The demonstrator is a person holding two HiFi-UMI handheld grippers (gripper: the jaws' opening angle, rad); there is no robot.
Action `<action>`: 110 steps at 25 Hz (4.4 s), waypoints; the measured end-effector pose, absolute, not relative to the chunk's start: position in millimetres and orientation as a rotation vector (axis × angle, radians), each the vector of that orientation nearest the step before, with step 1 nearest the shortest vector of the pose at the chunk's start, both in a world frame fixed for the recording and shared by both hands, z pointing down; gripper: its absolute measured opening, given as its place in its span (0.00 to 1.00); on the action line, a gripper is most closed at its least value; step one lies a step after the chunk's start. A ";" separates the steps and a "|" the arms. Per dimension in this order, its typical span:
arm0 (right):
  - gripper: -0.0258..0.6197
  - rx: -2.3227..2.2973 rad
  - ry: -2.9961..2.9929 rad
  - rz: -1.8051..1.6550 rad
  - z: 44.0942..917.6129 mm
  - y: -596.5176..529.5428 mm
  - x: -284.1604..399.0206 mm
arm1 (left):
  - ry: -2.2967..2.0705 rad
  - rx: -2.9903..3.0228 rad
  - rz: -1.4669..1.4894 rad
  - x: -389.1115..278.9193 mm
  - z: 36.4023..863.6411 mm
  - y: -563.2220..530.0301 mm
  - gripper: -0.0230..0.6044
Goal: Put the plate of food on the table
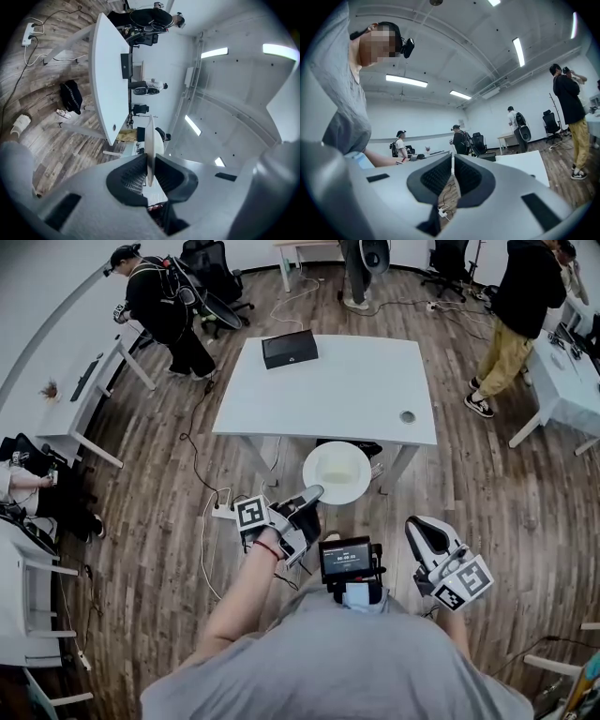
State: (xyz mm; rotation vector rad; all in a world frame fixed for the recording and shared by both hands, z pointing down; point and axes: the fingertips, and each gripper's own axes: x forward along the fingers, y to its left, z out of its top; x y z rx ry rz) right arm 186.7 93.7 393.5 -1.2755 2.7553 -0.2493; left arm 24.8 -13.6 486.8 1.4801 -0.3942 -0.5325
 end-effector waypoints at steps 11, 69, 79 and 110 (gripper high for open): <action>0.09 -1.285 2.765 -0.223 389.4 -47.3 182.9 | -0.337 1.531 -0.499 35.4 491.7 -134.0 0.10; 0.09 -1.224 2.866 -0.374 479.1 -358.7 191.5 | -0.558 1.339 -0.413 70.4 724.5 -420.1 0.10; 0.09 -1.276 2.856 -0.387 484.7 -363.9 202.8 | -0.617 1.345 -0.315 67.7 743.2 -421.3 0.10; 0.09 -1.352 2.926 -0.728 596.4 -331.5 211.8 | -0.661 1.293 0.028 66.8 749.8 -393.2 0.29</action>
